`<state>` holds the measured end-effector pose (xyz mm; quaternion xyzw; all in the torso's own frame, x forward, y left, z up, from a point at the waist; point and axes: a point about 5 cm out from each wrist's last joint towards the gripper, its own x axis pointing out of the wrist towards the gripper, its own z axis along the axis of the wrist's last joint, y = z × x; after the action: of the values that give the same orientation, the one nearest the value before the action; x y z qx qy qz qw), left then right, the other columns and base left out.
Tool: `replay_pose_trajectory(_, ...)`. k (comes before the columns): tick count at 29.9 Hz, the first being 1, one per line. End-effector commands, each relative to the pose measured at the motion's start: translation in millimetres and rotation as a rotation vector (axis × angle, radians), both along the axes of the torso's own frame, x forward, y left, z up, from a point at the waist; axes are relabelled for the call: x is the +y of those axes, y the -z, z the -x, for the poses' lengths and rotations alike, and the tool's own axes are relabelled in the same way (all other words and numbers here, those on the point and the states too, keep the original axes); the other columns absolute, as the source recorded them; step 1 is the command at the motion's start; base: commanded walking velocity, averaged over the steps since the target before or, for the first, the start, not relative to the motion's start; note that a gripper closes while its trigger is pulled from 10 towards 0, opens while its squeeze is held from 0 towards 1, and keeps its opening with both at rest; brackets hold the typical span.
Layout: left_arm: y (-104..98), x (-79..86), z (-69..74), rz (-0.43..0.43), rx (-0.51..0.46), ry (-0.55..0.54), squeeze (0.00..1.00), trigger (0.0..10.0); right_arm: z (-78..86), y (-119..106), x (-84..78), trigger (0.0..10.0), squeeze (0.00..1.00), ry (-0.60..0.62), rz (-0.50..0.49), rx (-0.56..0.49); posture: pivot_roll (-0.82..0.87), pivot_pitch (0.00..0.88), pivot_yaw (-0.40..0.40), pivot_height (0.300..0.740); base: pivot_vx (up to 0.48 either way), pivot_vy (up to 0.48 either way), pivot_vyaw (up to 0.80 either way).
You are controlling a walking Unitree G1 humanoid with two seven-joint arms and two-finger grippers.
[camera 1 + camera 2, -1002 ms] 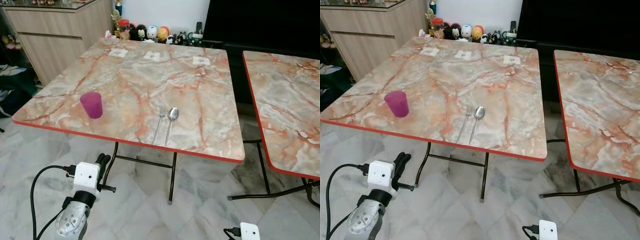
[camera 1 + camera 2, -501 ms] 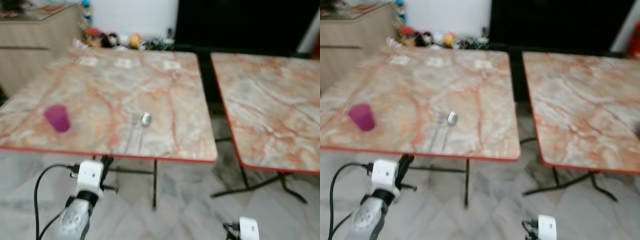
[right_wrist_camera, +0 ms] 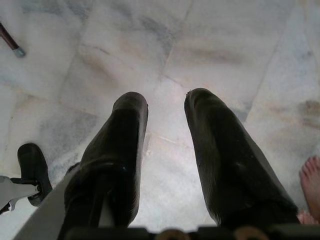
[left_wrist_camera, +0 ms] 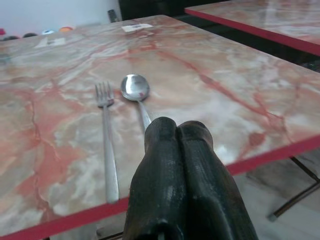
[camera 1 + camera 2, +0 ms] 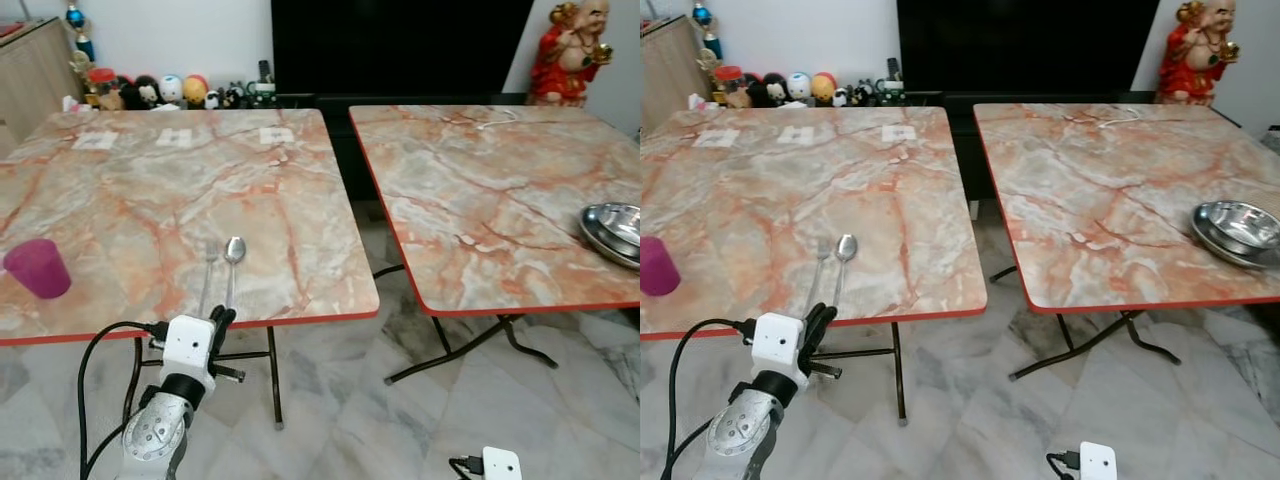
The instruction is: Setting the table
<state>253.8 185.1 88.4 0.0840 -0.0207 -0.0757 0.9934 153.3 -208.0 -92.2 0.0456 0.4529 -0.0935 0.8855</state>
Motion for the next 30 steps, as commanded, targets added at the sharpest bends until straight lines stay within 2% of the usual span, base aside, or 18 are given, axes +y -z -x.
replay_pose_trajectory(1,-1,-0.6,-4.2,0.037,0.008,-0.021,0.0,10.0,-2.5,-1,-0.5,10.0,0.0,-0.004,0.001,-0.011,0.12,0.0,-0.06,0.74,0.0,0.0,0.0)
replay_pose_trajectory(7,-3,5.7,-12.0,0.132,0.036,-0.118,0.0,10.0,-2.6,-1,-0.4,10.0,0.0,-0.006,0.003,-0.009,0.12,0.002,-0.058,0.74,0.0,0.0,0.0)
replay_pose_trajectory(8,-4,7.1,-13.4,0.156,0.034,-0.126,1.0,10.0,-2.6,-1,-0.4,10.0,0.0,-0.006,0.004,-0.009,0.12,0.003,-0.059,0.74,0.0,0.0,0.0)
replay_pose_trajectory(14,-9,3.3,-15.1,0.168,0.018,-0.07,1.0,10.0,-2.6,-1,-0.4,10.0,0.0,-0.003,0.009,-0.011,0.11,0.01,-0.055,0.74,0.0,0.0,0.0)
replay_pose_trajectory(20,-9,-11.2,-11.3,0.153,0.034,0.041,1.0,10.0,-2.7,-1,0.4,10.0,0.0,-0.027,0.019,-0.006,0.11,0.016,-0.049,0.74,0.0,0.0,0.0)
replay_pose_trajectory(27,-10,-11.6,-11.9,0.169,0.03,0.031,1.0,10.0,-2.4,-1,0.6,10.0,0.0,-0.021,0.019,-0.006,0.11,0.018,-0.048,0.74,0.0,0.0,0.0)
replay_pose_trajectory(30,-9,-6.5,-13.0,0.145,0.03,-0.009,0.99,10.0,-2.7,-1,0.8,10.0,0.0,-0.022,0.018,-0.006,0.11,0.018,-0.048,0.74,0.0,0.0,0.0)
